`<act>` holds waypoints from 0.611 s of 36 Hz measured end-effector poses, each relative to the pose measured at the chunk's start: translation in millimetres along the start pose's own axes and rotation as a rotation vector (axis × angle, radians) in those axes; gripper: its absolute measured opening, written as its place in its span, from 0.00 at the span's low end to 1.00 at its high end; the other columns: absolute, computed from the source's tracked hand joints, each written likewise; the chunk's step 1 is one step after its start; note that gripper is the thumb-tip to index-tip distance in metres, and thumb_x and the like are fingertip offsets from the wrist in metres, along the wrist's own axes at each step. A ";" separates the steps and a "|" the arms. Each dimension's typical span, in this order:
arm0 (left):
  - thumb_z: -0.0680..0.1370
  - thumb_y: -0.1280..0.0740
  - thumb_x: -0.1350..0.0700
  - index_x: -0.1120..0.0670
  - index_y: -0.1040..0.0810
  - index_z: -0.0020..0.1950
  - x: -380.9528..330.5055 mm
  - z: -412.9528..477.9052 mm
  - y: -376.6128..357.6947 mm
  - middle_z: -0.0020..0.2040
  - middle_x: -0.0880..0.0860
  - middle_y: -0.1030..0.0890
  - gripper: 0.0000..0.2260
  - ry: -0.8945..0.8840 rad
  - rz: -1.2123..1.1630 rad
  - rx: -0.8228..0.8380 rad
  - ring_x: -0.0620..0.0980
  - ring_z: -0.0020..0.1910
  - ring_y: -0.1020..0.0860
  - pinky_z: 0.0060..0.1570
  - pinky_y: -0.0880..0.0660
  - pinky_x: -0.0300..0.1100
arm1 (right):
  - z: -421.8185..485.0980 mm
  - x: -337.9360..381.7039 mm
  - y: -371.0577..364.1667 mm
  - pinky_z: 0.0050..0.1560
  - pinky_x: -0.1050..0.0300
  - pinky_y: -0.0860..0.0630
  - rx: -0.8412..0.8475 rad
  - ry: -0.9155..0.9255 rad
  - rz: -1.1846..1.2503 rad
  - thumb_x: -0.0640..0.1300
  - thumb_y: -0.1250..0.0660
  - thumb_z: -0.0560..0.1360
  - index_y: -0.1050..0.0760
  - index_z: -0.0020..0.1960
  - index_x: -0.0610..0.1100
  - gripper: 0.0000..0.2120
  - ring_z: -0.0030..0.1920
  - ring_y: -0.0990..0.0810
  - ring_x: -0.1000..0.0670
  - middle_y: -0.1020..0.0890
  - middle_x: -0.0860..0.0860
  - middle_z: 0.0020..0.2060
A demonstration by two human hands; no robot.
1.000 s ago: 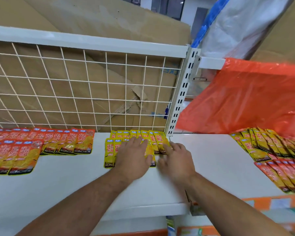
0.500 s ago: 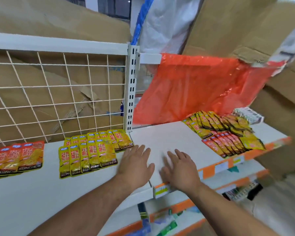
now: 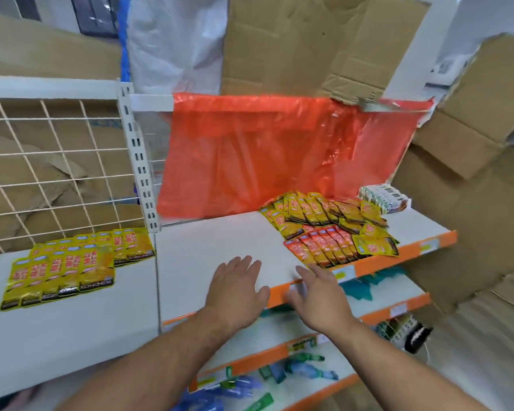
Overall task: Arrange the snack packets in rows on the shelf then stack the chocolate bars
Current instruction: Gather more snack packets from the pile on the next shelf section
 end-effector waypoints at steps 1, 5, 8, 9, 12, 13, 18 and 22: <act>0.80 0.46 0.39 0.48 0.41 0.79 -10.2 3.4 -2.3 0.79 0.51 0.40 0.29 0.000 0.001 -0.003 0.52 0.78 0.43 0.75 0.46 0.50 | -0.6 -9.8 4.2 0.74 0.51 0.41 0.000 -0.001 0.014 0.60 0.38 0.79 0.38 0.78 0.49 0.31 0.76 0.41 0.43 0.37 0.46 0.77; 0.80 0.44 0.40 0.49 0.39 0.79 -45.1 16.0 -9.5 0.79 0.51 0.39 0.29 -0.005 -0.021 0.002 0.53 0.77 0.41 0.75 0.44 0.48 | 0.7 -46.8 17.0 0.75 0.51 0.41 0.001 -0.023 0.050 0.59 0.37 0.79 0.39 0.79 0.50 0.31 0.77 0.43 0.45 0.38 0.47 0.78; 0.80 0.44 0.41 0.49 0.39 0.78 -64.4 25.7 -12.1 0.78 0.51 0.38 0.28 -0.018 -0.023 0.009 0.52 0.76 0.40 0.74 0.44 0.47 | 3.0 -68.7 21.9 0.76 0.51 0.42 0.010 -0.051 0.084 0.60 0.37 0.79 0.39 0.79 0.50 0.32 0.78 0.45 0.45 0.40 0.47 0.78; 0.80 0.44 0.41 0.50 0.38 0.78 -69.5 29.7 -12.4 0.78 0.51 0.37 0.28 -0.026 -0.017 0.009 0.52 0.76 0.40 0.74 0.43 0.47 | 4.3 -74.9 22.9 0.76 0.50 0.42 0.011 -0.058 0.093 0.60 0.38 0.79 0.39 0.79 0.50 0.31 0.78 0.46 0.45 0.40 0.47 0.78; 0.80 0.44 0.40 0.50 0.38 0.78 -80.5 42.7 -14.6 0.77 0.52 0.36 0.28 -0.050 0.002 0.017 0.52 0.75 0.38 0.73 0.41 0.47 | 9.9 -89.7 24.1 0.76 0.51 0.41 0.008 -0.077 0.113 0.59 0.38 0.79 0.39 0.79 0.50 0.31 0.78 0.46 0.46 0.39 0.47 0.78; 0.80 0.44 0.40 0.50 0.38 0.78 -83.1 46.9 -15.9 0.77 0.52 0.35 0.28 -0.056 0.003 0.020 0.52 0.74 0.37 0.73 0.41 0.47 | 12.0 -93.3 24.2 0.76 0.51 0.41 0.007 -0.082 0.117 0.59 0.37 0.79 0.39 0.78 0.50 0.31 0.78 0.46 0.46 0.39 0.48 0.78; 0.80 0.44 0.40 0.49 0.35 0.77 -90.4 72.4 -27.7 0.75 0.50 0.32 0.27 -0.087 -0.002 0.016 0.52 0.72 0.34 0.71 0.38 0.47 | 27.2 -106.4 22.2 0.76 0.53 0.42 0.009 -0.090 0.115 0.58 0.38 0.79 0.38 0.78 0.50 0.30 0.77 0.45 0.47 0.38 0.48 0.77; 0.78 0.45 0.40 0.49 0.27 0.69 -94.5 96.9 -37.1 0.67 0.50 0.24 0.24 -0.113 -0.024 -0.016 0.52 0.65 0.28 0.63 0.32 0.46 | 43.4 -112.6 24.7 0.75 0.53 0.41 0.008 -0.104 0.080 0.59 0.37 0.79 0.37 0.78 0.50 0.30 0.77 0.43 0.47 0.37 0.47 0.77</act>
Point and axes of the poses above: each hand's wrist, its own z-axis towards the middle knuckle, its own y-axis out of the back of the hand, x = y × z, the point moved 2 cm from there along z, towards the middle knuckle
